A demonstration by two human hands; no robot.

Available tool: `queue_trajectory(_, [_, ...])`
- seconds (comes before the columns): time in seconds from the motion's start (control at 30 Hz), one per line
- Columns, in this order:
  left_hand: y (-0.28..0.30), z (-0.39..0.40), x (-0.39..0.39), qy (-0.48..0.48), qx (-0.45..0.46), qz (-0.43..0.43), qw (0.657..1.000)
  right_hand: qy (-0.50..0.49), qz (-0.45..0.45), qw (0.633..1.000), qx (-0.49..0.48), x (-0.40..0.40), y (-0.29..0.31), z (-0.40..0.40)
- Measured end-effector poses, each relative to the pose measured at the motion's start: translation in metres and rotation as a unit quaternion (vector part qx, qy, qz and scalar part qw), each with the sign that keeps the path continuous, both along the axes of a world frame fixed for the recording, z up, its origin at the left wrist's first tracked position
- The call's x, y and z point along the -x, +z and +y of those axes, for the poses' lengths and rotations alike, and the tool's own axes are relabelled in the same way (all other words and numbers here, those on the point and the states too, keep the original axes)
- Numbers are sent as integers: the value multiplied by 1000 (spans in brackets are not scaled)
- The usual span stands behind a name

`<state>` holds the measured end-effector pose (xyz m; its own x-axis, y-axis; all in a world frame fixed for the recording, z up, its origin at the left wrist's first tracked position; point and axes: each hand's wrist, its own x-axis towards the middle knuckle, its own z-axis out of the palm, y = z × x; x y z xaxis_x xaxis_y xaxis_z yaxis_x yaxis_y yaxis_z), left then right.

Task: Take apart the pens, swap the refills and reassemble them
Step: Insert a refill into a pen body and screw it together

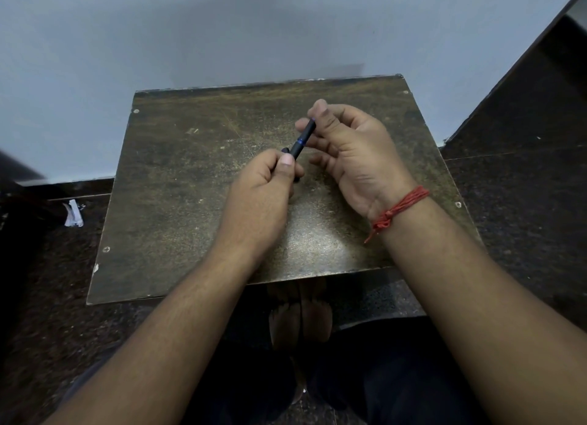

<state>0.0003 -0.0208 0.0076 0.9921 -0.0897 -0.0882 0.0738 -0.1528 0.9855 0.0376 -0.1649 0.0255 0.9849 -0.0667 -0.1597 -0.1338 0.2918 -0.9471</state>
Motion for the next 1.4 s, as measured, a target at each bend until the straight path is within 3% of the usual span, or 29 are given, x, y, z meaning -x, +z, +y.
queue_trajectory(0.4, [0, -1, 0, -2, -5, 2, 1000, -5, 19, 1000, 16, -1, -2, 0])
queue_trajectory(0.63, [1, -1, 0, -3, 5, 1, 1000, 33, 5, 998, -44, 1, 1, -4])
queue_trajectory(0.87, [2, -2, 1, 0, 3, 2, 1000, 0, 20, 1000, 0, 0, 1, 4])
queue_trajectory(1.13, [2, -1, 1, 2, 7, -2, 1000, 46, -1, 998, -43, 1, 0, -3])
queue_trajectory(1.4, [2, -4, 2, 0, 5, -3, 1000, 21, 16, 1000, 0, 0, -3, 4])
